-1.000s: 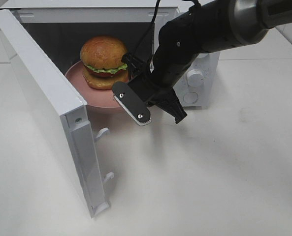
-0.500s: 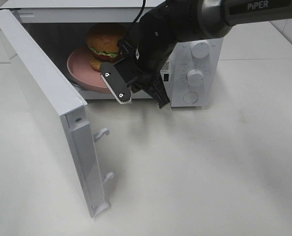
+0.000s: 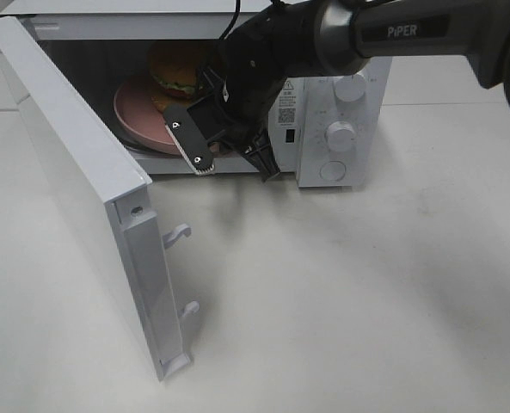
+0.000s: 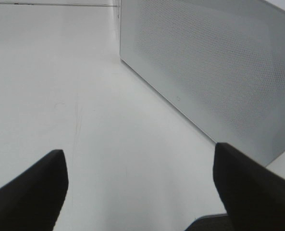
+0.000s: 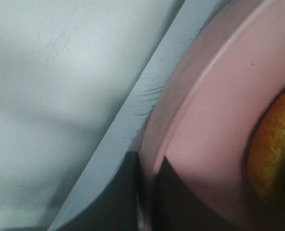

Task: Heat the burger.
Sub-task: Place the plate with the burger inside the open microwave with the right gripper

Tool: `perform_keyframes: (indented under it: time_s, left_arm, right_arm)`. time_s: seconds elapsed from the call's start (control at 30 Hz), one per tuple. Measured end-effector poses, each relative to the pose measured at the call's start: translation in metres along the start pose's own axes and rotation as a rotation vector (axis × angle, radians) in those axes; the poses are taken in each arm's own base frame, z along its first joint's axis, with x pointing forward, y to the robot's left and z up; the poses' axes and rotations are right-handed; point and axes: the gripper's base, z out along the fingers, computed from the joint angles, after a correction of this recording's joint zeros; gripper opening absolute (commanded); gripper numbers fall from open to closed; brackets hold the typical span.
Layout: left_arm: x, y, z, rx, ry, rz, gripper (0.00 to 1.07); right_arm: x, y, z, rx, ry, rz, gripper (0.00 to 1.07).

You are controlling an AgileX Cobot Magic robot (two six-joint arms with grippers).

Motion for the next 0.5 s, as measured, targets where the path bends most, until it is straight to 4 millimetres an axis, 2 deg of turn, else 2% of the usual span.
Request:
perform_keyframes:
  time_s: [0.23, 0.3, 0.33, 0.37, 0.4, 0.47, 0.5]
  left_arm:
    - [0.0, 0.0, 0.0, 0.0, 0.0, 0.0, 0.78]
    - [0.0, 0.0, 0.0, 0.0, 0.0, 0.0, 0.78]
    - [0.0, 0.0, 0.0, 0.0, 0.0, 0.0, 0.78]
    - [0.0, 0.0, 0.0, 0.0, 0.0, 0.0, 0.78]
    - [0.0, 0.0, 0.0, 0.0, 0.0, 0.0, 0.78]
    - [0.0, 0.0, 0.0, 0.0, 0.0, 0.0, 0.78]
    - [0.0, 0.0, 0.0, 0.0, 0.0, 0.0, 0.78]
  right_arm:
    - [-0.0021, -0.0001, 0.0116, 0.005, -0.002, 0.005, 0.03]
    - [-0.0029, -0.003, 0.0121, 0.036, -0.011, 0.05, 0.09]
    - [-0.0029, -0.003, 0.0121, 0.036, -0.011, 0.05, 0.09]
    - [-0.0034, -0.0047, 0.0127, 0.056, -0.017, 0.083, 0.14]
    - [-0.0034, -0.0047, 0.0127, 0.056, -0.017, 0.083, 0.14]
    - [-0.0034, -0.0093, 0.0118, 0.098, -0.021, 0.113, 0.24]
    - [-0.0034, -0.0093, 0.0118, 0.098, -0.021, 0.113, 0.24]
